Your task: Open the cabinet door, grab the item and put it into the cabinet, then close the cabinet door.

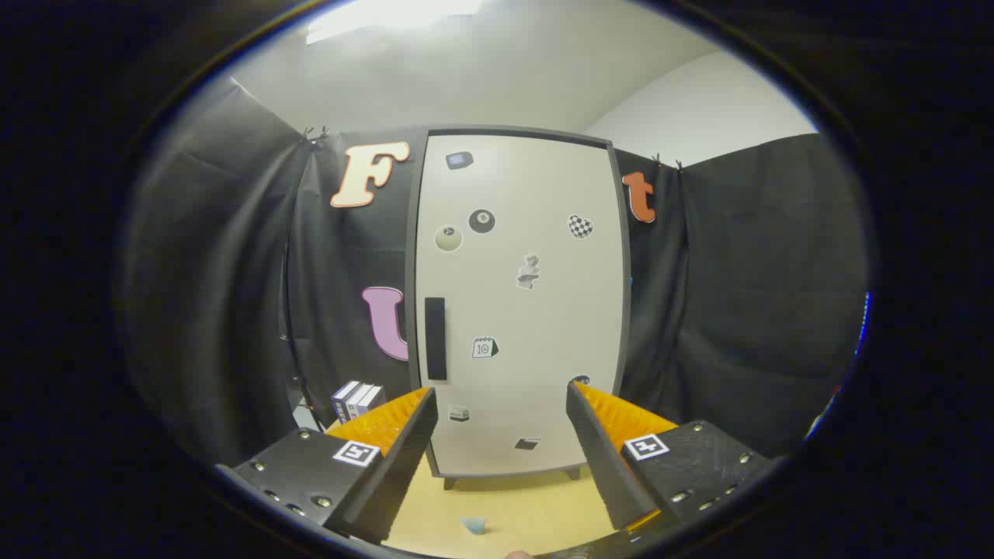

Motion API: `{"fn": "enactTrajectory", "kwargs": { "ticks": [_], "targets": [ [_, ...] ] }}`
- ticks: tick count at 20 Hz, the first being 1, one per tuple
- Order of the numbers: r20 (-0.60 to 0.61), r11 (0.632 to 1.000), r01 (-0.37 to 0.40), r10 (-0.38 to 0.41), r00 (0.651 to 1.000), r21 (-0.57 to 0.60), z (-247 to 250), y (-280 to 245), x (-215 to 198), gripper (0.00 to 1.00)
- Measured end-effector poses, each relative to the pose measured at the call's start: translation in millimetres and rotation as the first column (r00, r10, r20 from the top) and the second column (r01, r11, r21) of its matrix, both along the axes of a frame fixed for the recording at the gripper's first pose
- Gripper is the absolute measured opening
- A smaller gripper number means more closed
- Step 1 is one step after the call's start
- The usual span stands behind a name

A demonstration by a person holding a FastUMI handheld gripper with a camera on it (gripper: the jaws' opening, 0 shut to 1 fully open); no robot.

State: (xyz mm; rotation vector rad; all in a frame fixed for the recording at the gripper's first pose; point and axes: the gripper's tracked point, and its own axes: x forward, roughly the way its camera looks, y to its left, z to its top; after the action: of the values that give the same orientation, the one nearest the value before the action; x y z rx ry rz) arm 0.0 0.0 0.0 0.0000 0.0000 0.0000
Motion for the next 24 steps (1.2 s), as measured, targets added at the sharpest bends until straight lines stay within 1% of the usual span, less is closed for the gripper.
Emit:
{"fn": "enactTrajectory", "kwargs": {
  "ticks": [24],
  "targets": [
    [-0.012, 1.0, 0.006, -0.006, 1.0, 0.004, -5.3, 1.9, 3.0, 0.99]
  ]
}}
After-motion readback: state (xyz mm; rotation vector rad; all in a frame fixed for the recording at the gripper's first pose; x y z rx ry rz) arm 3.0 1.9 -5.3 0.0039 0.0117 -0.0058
